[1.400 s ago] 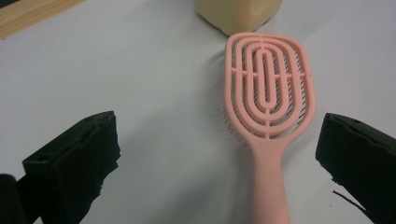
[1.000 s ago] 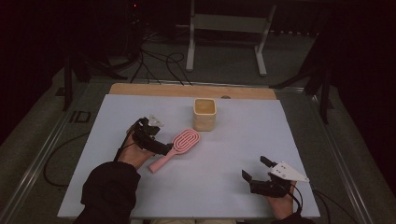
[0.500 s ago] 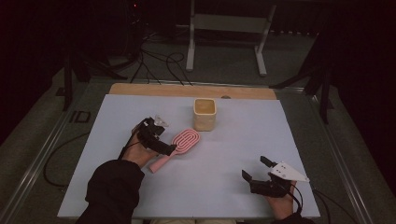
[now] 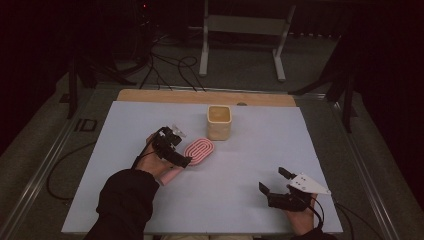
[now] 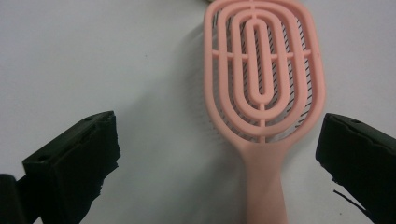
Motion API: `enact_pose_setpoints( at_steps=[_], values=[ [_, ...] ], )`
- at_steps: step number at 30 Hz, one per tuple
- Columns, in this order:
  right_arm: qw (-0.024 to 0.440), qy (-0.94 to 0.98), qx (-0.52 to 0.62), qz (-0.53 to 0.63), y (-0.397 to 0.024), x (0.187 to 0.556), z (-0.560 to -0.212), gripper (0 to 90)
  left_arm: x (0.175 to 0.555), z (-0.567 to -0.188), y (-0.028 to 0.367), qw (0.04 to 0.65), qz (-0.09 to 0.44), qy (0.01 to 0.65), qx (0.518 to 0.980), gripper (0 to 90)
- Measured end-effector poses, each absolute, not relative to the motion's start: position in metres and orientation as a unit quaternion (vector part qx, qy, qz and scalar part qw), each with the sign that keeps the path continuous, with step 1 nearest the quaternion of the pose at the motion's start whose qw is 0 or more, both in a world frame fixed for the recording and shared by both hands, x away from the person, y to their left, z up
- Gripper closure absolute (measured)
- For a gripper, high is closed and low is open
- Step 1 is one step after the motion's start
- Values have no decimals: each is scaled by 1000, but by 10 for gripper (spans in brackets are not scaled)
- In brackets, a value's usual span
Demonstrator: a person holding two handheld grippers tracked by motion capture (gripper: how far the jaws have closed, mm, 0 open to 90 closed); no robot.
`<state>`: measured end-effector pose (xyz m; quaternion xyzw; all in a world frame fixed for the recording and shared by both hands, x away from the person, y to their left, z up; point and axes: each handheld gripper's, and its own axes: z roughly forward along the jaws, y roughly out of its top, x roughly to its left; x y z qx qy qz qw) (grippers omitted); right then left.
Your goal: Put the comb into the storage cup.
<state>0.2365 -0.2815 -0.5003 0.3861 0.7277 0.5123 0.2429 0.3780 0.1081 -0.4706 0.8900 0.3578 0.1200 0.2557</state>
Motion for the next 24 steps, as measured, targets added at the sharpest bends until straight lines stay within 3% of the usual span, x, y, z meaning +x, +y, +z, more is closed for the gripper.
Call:
enact_pose_setpoints(
  at_steps=[24],
  values=[
    [241,731,386,509,-281,237,-501,86,379,-487,96,197,64,357,911,27]
  ],
)
